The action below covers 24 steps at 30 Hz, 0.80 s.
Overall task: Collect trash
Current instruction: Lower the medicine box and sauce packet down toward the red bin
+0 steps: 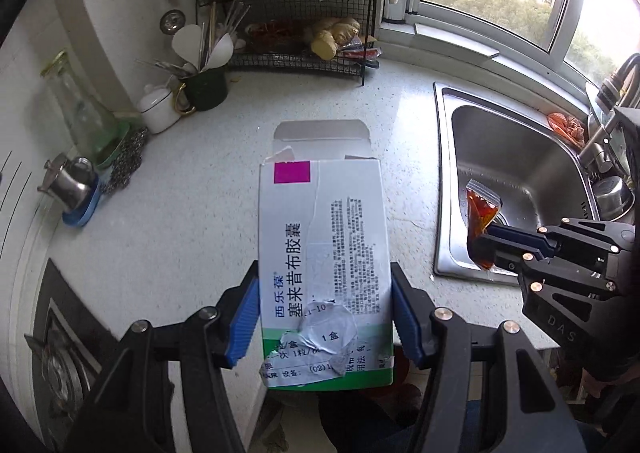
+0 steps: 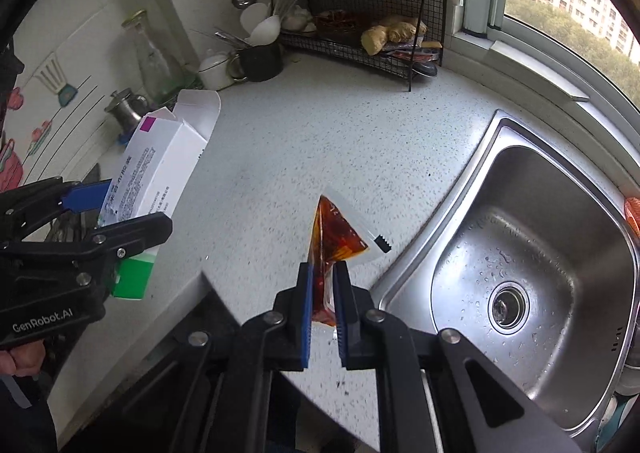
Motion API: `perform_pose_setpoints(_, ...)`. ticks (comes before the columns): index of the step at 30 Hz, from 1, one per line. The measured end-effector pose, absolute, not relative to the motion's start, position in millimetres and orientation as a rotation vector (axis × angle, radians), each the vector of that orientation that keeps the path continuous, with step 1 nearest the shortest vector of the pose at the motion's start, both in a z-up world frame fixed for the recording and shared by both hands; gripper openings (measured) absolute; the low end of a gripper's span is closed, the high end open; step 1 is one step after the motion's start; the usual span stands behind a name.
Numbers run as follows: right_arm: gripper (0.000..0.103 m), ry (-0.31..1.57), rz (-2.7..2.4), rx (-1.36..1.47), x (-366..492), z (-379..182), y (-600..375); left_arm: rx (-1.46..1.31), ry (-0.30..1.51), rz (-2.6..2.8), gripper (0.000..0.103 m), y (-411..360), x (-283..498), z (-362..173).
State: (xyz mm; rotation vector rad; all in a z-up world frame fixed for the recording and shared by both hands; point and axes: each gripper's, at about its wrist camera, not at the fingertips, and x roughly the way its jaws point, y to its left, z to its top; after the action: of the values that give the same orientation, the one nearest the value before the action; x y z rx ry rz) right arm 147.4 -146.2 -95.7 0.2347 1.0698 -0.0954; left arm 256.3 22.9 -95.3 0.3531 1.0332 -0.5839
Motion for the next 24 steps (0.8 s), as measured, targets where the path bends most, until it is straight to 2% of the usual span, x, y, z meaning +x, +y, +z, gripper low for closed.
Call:
perform_pose_setpoints(6,0.009,1.065,-0.011,0.200,82,-87,-128,0.303,1.040,-0.520,0.057,35,174,-91)
perform_pose_setpoints(13,0.007,1.082,0.058,0.179,30,-85,-110,0.285,1.069,-0.488,0.057,46,115,-95)
perform_pose_setpoints(24,0.005,1.140,0.098,0.183,4,-106,-76,0.272,1.142,-0.469,0.057,78,78,-123)
